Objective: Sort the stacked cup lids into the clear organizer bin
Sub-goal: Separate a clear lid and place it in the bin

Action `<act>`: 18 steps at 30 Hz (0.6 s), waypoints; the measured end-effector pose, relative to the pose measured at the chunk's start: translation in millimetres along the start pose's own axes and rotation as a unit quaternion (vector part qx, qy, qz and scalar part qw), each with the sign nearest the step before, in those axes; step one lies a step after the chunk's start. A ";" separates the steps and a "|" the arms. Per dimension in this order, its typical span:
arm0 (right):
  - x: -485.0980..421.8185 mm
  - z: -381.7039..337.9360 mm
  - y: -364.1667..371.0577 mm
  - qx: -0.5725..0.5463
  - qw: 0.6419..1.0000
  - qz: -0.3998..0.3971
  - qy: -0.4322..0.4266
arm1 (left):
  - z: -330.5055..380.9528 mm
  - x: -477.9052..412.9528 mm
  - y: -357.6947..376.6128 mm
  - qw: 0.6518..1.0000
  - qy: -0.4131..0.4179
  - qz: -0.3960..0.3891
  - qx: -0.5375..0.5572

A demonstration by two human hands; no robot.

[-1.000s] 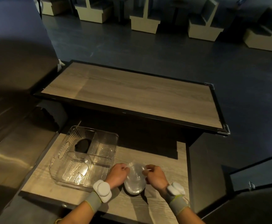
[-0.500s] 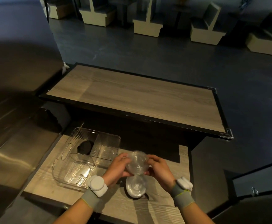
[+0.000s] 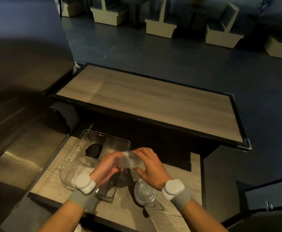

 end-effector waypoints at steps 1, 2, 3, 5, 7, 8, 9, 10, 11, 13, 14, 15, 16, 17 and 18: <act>-3.6 -2.6 0.3 0.002 1.000 0.005 -0.006 | 0.0 -0.3 -0.3 1.000 -0.006 -0.007 -0.002; -8.6 -5.7 2.2 -0.001 1.000 0.007 -0.011 | 0.2 -0.6 -3.6 1.000 -0.012 -0.009 0.005; -12.6 -7.2 3.1 -0.008 1.000 0.009 -0.012 | 0.3 -0.9 -5.9 1.000 -0.019 -0.010 0.017; -18.9 -8.7 4.1 -0.027 1.000 0.007 -0.004 | 1.6 -1.1 -10.4 0.999 -0.025 -0.013 0.032; -26.9 -9.2 5.7 -0.063 0.998 -0.005 0.014 | 5.2 -1.9 -18.1 0.999 -0.024 -0.016 0.028; -31.3 -9.0 6.2 -0.088 0.996 -0.011 0.024 | 7.3 -1.5 -21.5 0.999 -0.022 -0.016 0.027; -36.6 -8.2 6.0 -0.117 0.992 -0.015 0.036 | 10.1 -0.8 -24.4 0.999 -0.017 -0.011 0.027; -43.2 -7.1 7.0 -0.148 0.987 -0.018 0.052 | 13.8 -0.5 -29.1 1.000 -0.005 -0.002 0.026; -49.9 -4.5 7.3 -0.181 0.980 -0.018 0.075 | 18.9 0.1 -33.0 1.000 0.013 0.012 0.021; -65.5 3.5 13.8 -0.241 0.961 -0.019 0.133 | 32.2 0.8 -44.9 0.997 0.064 0.045 -0.002; -72.3 8.6 17.5 -0.253 0.953 -0.021 0.164 | 39.4 1.6 -49.1 0.994 0.092 0.057 -0.017; -80.1 12.5 23.9 -0.252 0.948 -0.029 0.193 | 46.9 2.3 -54.1 0.991 0.115 0.069 -0.028; -86.5 16.6 30.1 -0.244 0.944 -0.041 0.219 | 53.2 3.5 -57.1 0.987 0.133 0.078 -0.037; -92.7 18.9 37.7 -0.234 0.941 -0.058 0.239 | 58.2 4.2 -59.5 0.984 0.147 0.087 -0.045; -98.2 20.4 45.7 -0.222 0.938 -0.077 0.255 | 62.1 4.6 -60.7 0.981 0.159 0.094 -0.059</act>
Point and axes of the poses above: each hand's wrist, its own x-axis away from the middle knuckle, its own y-axis out of the palm, z = x × y, the point moved 8 cm from there along -x, towards the middle knuckle, and after that the axes turned 6 degrees about x, right-handed, at the moved point
